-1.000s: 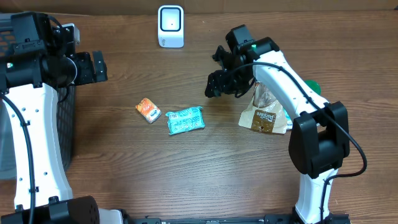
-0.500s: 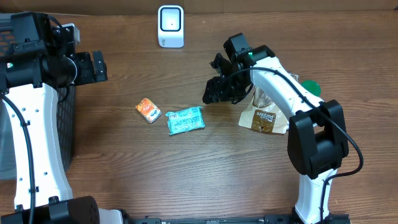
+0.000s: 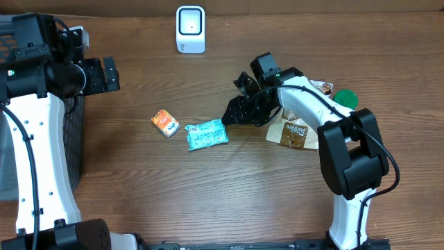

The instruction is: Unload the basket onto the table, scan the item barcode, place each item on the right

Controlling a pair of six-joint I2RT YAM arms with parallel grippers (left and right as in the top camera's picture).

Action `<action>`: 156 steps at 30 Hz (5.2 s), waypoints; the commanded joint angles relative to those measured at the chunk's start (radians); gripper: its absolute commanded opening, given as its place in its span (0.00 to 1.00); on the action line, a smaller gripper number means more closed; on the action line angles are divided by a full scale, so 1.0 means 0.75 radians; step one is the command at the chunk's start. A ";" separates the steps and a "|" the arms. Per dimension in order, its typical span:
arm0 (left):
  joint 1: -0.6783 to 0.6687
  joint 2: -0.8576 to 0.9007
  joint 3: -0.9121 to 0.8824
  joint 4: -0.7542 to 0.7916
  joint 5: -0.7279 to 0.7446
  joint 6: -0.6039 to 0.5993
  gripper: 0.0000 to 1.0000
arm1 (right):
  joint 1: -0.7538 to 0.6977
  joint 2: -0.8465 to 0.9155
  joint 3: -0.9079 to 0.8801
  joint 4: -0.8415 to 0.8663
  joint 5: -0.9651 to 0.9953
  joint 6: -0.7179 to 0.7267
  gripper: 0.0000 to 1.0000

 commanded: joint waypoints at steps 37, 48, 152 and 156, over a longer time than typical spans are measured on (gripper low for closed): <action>-0.002 -0.001 0.034 0.001 -0.005 0.022 1.00 | 0.163 0.055 -0.199 0.371 -0.043 0.433 0.06; -0.002 -0.001 0.034 0.001 -0.005 0.022 1.00 | 0.004 -0.111 -0.199 0.343 -0.297 0.320 0.04; -0.002 0.014 0.034 0.001 -0.005 0.022 1.00 | 0.251 0.732 1.307 1.005 1.516 -1.799 0.04; -0.002 0.014 0.034 0.001 -0.005 0.022 0.99 | 0.261 0.732 1.307 1.005 1.516 -1.799 0.04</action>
